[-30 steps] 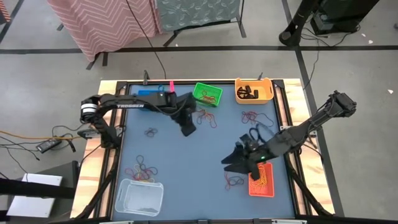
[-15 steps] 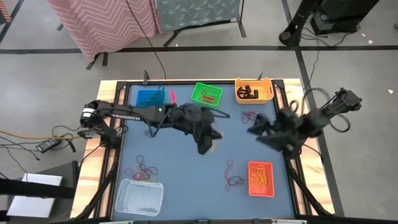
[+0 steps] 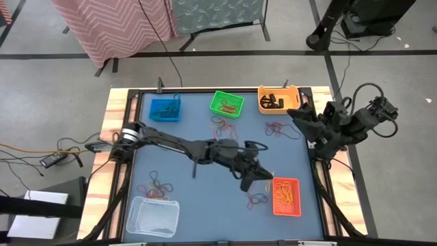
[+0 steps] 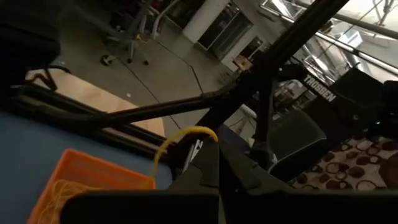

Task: Sort rubber bands into baskets
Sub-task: Put the yellow rubber band into the orange bin

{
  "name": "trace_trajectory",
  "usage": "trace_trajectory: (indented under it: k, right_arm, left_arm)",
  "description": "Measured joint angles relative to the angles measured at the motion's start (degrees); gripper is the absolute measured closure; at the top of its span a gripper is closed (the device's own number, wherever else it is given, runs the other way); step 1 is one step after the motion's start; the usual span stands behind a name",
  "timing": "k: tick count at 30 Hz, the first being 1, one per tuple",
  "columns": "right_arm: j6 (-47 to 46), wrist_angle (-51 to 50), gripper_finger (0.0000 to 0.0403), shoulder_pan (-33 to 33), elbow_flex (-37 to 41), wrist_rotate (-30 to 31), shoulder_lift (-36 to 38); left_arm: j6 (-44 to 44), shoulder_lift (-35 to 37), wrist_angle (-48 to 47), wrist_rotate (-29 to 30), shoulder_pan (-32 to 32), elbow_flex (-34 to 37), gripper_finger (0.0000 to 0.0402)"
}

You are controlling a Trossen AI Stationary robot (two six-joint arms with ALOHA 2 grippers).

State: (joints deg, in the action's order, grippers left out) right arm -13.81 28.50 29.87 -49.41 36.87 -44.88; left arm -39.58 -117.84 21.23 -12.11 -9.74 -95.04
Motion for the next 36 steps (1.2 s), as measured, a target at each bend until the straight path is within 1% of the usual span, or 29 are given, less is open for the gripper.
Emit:
trace_trajectory:
  k: [4,11,15,17,20,24,27,29,33,36]
  right_arm:
    - [0.11,-2.23,0.0172,0.0,0.0,2.09,-0.04]
    - [0.07,-2.53,0.0172,0.0,0.0,2.09,-0.07]
    - [0.07,-2.54,0.0172,0.0,0.0,2.09,-0.02]
    - [0.07,-2.63,0.0172,0.0,0.0,2.08,-0.04]
    - [0.06,-2.66,0.0172,0.0,0.0,2.07,-0.04]
    - [0.05,-2.85,0.0172,0.0,0.0,2.05,-0.04]
    - [0.05,-2.85,0.0172,0.0,0.0,2.05,-0.04]
    - [0.05,-2.85,0.0172,0.0,0.0,2.05,-0.04]
    - [0.05,-2.86,0.0172,0.0,0.0,2.05,-0.04]
    - [0.05,-2.87,0.0172,0.0,0.0,2.05,-0.04]
  left_arm:
    - [0.34,-6.08,-0.12,-0.19,-0.68,-7.51,0.0401]
    - [0.51,-18.63,0.04,0.06,-0.84,-23.88,0.0401]
    - [0.49,-25.08,0.07,0.11,-0.82,-31.48,0.0401]
    - [0.4,-27.51,0.01,-0.02,-1.03,-33.78,0.0401]
    - [0.31,-29.87,-0.47,-0.18,-1.2,-34.76,0.0398]
    - [0.34,-30.27,-5.16,-0.54,-1.17,-34.86,0.0383]
    - [1.48,-30.38,-9.67,-1.83,-1.11,-34.87,0.0361]
    - [3.24,-30.43,-12.37,-2.99,-1.11,-34.85,0.0336]
    - [6.87,-30.43,-14.12,-5.64,-1.26,-34.85,0.0267]
    - [8.63,-30.43,-17.42,-6.5,-1.26,-36.8,0.021]
